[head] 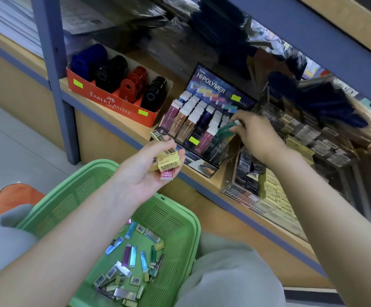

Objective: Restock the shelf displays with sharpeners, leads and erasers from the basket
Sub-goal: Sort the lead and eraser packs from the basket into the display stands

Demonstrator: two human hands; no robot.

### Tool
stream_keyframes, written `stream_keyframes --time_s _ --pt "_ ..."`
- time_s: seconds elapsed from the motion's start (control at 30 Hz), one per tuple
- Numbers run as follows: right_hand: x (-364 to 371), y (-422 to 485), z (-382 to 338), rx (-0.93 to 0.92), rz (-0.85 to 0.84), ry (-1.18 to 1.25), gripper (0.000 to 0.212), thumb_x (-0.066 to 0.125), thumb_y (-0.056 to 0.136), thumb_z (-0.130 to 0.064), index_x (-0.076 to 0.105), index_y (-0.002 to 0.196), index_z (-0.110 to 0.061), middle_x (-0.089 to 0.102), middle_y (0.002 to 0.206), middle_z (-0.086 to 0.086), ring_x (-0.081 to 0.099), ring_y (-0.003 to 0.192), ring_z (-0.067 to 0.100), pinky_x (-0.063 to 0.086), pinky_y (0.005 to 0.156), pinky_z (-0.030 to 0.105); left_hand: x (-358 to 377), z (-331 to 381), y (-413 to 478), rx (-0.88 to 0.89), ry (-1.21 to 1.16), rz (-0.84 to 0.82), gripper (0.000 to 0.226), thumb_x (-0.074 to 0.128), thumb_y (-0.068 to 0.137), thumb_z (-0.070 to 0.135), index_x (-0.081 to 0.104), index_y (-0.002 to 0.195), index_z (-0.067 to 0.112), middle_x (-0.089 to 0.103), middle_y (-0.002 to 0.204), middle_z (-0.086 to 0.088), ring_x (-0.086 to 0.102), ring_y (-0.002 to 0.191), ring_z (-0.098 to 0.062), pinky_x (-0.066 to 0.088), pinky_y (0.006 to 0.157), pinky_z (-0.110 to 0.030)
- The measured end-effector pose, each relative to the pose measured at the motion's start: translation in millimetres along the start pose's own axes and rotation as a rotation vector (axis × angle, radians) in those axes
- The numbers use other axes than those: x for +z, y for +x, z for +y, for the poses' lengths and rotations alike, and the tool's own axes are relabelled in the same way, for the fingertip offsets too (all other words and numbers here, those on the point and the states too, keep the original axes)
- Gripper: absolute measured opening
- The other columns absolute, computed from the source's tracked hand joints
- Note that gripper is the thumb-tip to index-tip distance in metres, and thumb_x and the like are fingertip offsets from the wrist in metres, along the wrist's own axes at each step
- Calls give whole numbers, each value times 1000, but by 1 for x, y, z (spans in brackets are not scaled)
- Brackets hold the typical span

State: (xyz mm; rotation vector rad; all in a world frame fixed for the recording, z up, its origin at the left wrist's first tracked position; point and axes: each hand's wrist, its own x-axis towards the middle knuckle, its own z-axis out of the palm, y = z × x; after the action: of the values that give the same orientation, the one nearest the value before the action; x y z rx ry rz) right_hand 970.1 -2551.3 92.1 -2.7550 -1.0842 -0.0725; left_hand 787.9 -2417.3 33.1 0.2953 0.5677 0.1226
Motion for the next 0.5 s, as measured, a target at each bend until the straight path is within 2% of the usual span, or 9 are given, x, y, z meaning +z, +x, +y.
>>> stream_keyframes --time_s 0.17,0.23,0.33,0.4,0.43,0.5 --pt "-5 6 -5 -45 -78 -16 14 54 94 -8 63 105 -9 58 111 9 51 96 20 37 78 26 0 -3 -1 -31 13 25 33 67 75 -1 62 107 4 66 91 -17 71 68 -24 59 60 -32" --pt "-1 7 -9 -55 -63 16 15 54 94 -6 63 106 -9 56 116 7 51 104 18 32 77 18 1 -3 -2 -38 15 31 37 68 70 -1 62 106 3 67 89 -18 71 69 -25 59 60 -33" --pt "5 11 -10 -40 -57 66 18 52 95 -2 62 107 -10 54 119 5 50 99 10 31 68 11 1 -3 -3 -44 30 20 37 68 68 -1 62 103 4 67 90 -18 72 69 -25 59 60 -33" --pt "6 12 -8 -19 -46 72 16 52 95 -3 60 105 -12 58 117 10 56 81 12 36 58 14 2 -3 -3 -43 49 17 37 68 66 -1 63 102 4 67 90 -17 71 67 -24 59 59 -32" --pt "6 12 -7 0 -30 65 16 52 95 -6 59 106 -14 60 116 13 57 77 15 39 59 17 2 -3 -3 -42 60 18 36 68 66 -1 63 102 4 67 89 -17 71 66 -23 59 58 -31" --pt "6 12 -5 34 9 34 19 54 95 -9 56 113 -14 59 120 17 61 92 25 43 73 25 2 -3 -4 -43 73 20 33 67 69 -2 62 102 5 66 90 -17 71 65 -23 59 56 -30"
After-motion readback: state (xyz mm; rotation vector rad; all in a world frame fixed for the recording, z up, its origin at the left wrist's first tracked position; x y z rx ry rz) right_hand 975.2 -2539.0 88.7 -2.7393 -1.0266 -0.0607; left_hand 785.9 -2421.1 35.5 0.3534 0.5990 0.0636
